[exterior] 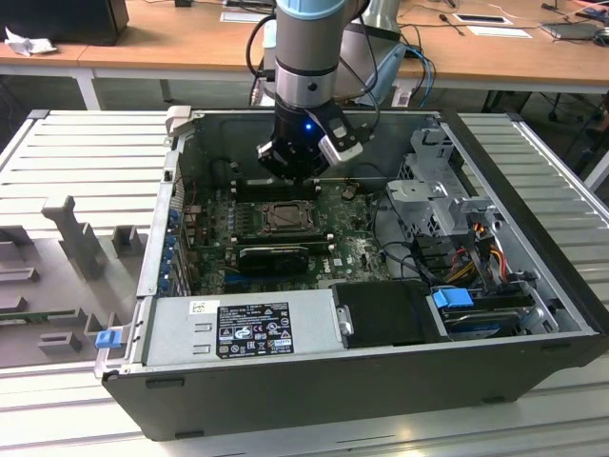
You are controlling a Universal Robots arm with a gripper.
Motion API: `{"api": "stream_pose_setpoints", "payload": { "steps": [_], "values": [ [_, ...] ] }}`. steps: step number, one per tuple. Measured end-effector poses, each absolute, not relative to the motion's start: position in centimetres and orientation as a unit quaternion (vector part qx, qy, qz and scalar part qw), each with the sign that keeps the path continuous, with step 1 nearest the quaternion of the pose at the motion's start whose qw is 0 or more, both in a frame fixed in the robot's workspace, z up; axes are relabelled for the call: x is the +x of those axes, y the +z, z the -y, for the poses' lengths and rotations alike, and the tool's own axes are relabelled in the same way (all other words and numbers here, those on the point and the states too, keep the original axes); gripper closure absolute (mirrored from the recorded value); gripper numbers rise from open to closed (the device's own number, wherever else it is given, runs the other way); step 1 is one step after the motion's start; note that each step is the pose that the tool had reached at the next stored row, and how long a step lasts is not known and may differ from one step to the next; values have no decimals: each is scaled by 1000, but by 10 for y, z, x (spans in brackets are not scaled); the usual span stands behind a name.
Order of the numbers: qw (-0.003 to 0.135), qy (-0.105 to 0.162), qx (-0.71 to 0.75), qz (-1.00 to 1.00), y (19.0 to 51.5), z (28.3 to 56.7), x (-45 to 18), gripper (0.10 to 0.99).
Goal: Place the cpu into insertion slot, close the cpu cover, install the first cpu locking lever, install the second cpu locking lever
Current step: 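Install the second cpu locking lever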
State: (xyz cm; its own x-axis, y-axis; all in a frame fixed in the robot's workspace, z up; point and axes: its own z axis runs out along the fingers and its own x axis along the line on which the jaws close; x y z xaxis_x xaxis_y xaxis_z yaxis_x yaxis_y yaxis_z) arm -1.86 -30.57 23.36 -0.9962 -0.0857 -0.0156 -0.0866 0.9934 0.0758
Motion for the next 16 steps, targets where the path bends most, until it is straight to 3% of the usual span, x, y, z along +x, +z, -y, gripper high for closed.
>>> {"api": "stream_pose_setpoints", "payload": {
  "steps": [16],
  "values": [
    [6, 38, -43, -998, 244, 319, -19, 980]
  ]
}}
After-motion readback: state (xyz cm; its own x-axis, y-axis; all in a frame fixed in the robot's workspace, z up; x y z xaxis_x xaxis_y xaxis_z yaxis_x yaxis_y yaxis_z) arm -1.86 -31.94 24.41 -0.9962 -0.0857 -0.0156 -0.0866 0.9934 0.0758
